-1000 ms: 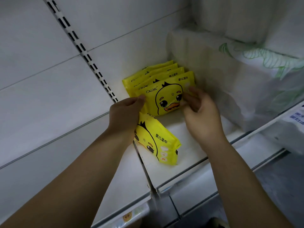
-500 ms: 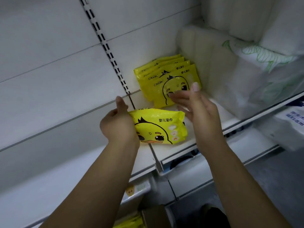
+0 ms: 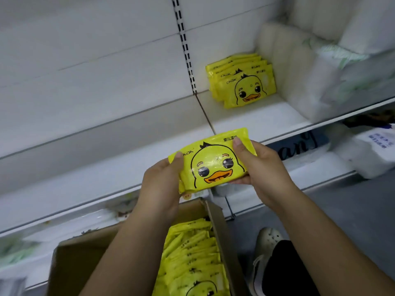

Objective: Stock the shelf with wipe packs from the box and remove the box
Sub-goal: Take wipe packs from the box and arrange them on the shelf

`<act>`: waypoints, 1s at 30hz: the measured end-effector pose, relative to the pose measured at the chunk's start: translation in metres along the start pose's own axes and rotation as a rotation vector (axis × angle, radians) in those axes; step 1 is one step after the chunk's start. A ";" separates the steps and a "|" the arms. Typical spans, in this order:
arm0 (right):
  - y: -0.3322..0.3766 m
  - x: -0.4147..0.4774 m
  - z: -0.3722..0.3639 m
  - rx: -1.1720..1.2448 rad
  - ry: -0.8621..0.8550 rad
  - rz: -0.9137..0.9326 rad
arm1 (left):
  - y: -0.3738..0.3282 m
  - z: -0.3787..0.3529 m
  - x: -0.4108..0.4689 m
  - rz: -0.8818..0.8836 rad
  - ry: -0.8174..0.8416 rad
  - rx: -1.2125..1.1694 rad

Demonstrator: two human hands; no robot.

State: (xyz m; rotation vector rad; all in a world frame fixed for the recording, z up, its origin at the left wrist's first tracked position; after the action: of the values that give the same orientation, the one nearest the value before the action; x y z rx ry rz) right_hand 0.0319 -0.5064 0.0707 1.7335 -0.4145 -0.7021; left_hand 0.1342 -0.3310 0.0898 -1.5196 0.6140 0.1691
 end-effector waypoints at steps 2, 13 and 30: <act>-0.003 -0.008 -0.010 0.043 0.059 -0.084 | 0.005 0.016 -0.021 -0.025 -0.023 -0.037; -0.002 -0.020 -0.039 0.009 0.054 -0.015 | 0.023 0.060 -0.058 -0.008 -0.055 -0.338; -0.007 0.009 0.012 0.129 -0.054 -0.122 | 0.034 0.020 -0.038 -0.024 0.015 -0.108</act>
State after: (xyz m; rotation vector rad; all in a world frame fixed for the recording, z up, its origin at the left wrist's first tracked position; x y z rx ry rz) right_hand 0.0302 -0.5189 0.0603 1.8765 -0.4006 -0.8261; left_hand 0.0913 -0.2986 0.0766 -1.6328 0.6060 0.1747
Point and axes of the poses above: each hand's wrist, its own x-axis towards the middle knuckle, its own z-axis out of the back of the hand, y = z × x, the point moved 7 cm from there along x, towards the middle knuckle, and after that the axes turned 2 degrees about -x, right-handed, at the moved point
